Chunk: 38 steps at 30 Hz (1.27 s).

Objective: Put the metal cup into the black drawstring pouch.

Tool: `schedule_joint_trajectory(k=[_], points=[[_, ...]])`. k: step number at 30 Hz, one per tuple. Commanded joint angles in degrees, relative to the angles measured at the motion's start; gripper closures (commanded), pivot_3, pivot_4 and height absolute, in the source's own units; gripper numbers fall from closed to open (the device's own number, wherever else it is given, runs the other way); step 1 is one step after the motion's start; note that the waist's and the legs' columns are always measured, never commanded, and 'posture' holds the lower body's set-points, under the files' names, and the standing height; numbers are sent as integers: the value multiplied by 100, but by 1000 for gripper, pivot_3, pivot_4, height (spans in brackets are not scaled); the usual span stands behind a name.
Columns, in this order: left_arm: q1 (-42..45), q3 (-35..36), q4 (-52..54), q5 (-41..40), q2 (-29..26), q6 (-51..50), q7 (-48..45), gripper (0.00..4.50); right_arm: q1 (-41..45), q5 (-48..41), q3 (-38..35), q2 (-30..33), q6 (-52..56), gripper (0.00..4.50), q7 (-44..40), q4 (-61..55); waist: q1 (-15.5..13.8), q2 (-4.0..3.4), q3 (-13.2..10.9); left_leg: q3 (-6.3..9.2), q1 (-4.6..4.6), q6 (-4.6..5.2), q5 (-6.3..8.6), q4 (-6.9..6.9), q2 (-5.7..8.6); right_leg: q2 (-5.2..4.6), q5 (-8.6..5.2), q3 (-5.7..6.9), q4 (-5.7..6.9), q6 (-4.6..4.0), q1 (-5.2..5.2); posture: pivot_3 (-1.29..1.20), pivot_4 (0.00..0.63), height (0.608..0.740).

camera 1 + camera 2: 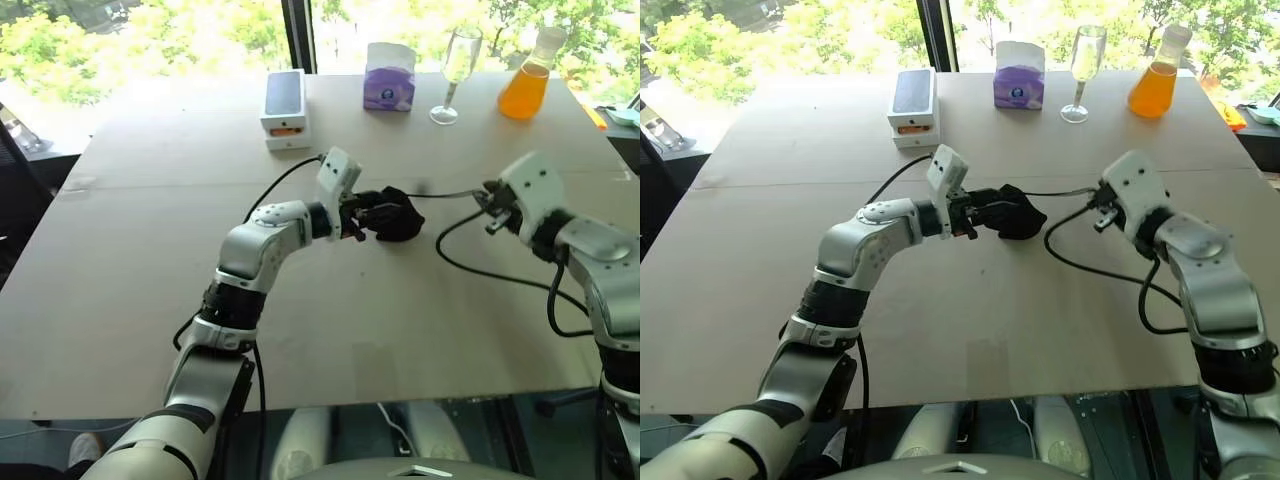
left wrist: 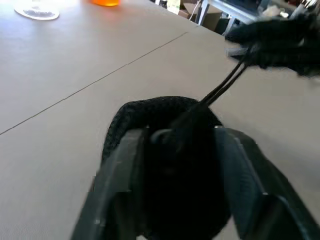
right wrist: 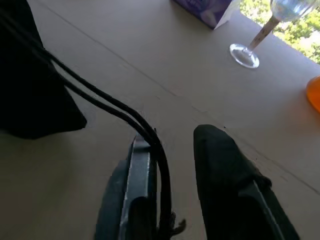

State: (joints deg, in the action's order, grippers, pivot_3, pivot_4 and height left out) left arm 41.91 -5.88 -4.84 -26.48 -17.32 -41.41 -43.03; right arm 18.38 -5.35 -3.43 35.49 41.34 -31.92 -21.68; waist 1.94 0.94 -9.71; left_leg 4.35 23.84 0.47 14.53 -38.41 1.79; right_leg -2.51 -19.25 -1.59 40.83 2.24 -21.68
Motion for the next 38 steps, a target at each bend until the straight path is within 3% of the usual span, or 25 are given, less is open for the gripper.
schedule_joint_trajectory(k=[1,2,4,8,12,15,17,19,22,30,38], points=[[29,778,433,-850,54,-597,51,513,-644,-102,-313,145,-161,1650,-72,-379,-1,0,0,0,1,0,0,0,0,0,0,0,0,0,0,0,150,740],[31,981,441,-1063,31,-837,104,9,-860,-152,-326,162,-128,1139,-109,-490,1,0,0,0,1,0,0,0,0,0,0,-1,0,0,-1,0,150,740],[20,1349,426,-1382,-63,-1190,208,3,-1299,-255,-334,202,-72,327,-204,-757,15,-1,0,1,0,0,0,0,-2,1,0,0,0,0,0,0,150,740],[-111,1906,482,-1794,-381,-1521,277,3,-1902,-647,-462,221,-12,327,-425,-1339,50,-1,0,0,-8,1,1,0,-6,8,0,-2,4,0,3,0,150,740],[-488,2050,604,-1582,-778,-1317,413,3,-2142,-1009,-706,120,-107,151,-501,-1606,34,-1,1,2,-14,1,0,-2,-7,9,0,-3,8,0,7,0,150,740],[-1052,1854,893,-1138,-1132,-781,353,3,-2333,-1209,-809,51,-290,151,-544,-1747,13,-1,1,3,-13,1,1,-1,-6,6,0,-3,2,0,9,0,150,740],[-1658,1924,1172,-834,-1075,26,369,3,-2470,-1160,-844,-124,-522,151,-344,-1759,-14,-1,1,4,-11,0,1,1,-6,3,0,-4,-3,0,8,0,150,740],[-2420,1976,1574,-490,-1155,591,419,3,-2777,-1668,-1068,-512,-896,151,-538,-1774,-31,1,3,3,-10,0,1,1,-5,-1,0,-4,-5,0,8,0,150,740],[-3228,2121,1955,-265,-1252,1034,453,3,-3240,-1750,-1369,-632,-1190,151,-578,-1797,-54,-2,4,3,-12,1,2,12,-6,-5,0,-4,-11,0,9,0,150,740],[-4667,3372,2972,-758,-1538,1052,549,3,-4059,-1958,-2708,-819,-2638,151,-738,-1445,-146,-5,7,10,-33,29,17,8,-9,-7,9,9,-6,-15,29,0,150,740],[-5071,3800,3411,-1254,-1552,1096,577,3,-4077,-1612,-2665,-783,-3323,151,-670,-1068,-135,-13,7,6,-117,30,19,27,-12,-6,7,6,-22,-19,110,0,150,740]])
